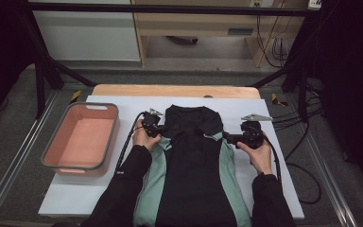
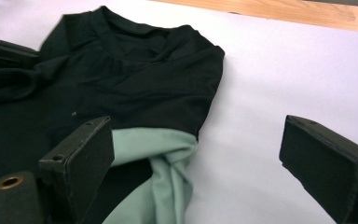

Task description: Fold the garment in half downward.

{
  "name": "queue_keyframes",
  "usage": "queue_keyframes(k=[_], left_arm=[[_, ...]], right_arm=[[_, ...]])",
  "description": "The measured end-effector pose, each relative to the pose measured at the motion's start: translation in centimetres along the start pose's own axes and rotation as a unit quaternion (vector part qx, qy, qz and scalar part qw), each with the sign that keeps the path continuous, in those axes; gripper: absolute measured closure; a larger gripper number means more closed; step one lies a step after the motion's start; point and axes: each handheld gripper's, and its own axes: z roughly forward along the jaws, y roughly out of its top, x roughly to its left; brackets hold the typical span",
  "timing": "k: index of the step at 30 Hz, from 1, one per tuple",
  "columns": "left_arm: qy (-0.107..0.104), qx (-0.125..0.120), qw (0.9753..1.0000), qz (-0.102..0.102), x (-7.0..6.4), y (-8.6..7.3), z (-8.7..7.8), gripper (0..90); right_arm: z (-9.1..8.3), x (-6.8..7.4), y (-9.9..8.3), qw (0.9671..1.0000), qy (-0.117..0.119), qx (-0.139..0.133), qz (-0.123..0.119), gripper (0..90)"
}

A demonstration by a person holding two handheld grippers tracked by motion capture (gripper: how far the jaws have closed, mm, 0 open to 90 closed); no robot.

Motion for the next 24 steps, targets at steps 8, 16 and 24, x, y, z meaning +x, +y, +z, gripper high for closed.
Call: queue_keyframes(k=[8,16,24], left_arm=[[-0.001,-0.003,1.0,-0.001,0.0,-0.1,0.0,82.4],[-0.003,-0.002,1.0,0.001,0.1,-0.1,0.0,82.6],[-0.003,-0.002,1.0,0.001,0.1,0.0,0.0,82.7]], right_arm=[[1.8,-1.0,1.1,0.9999,-0.007,-0.006,0.014,12.4],[3.4,-1.7,1.5,0.9997,-0.009,0.01,0.022,14.8],[5.3,-2.3,1.0,0.9991,-0.007,0.01,0.04,22.9]])
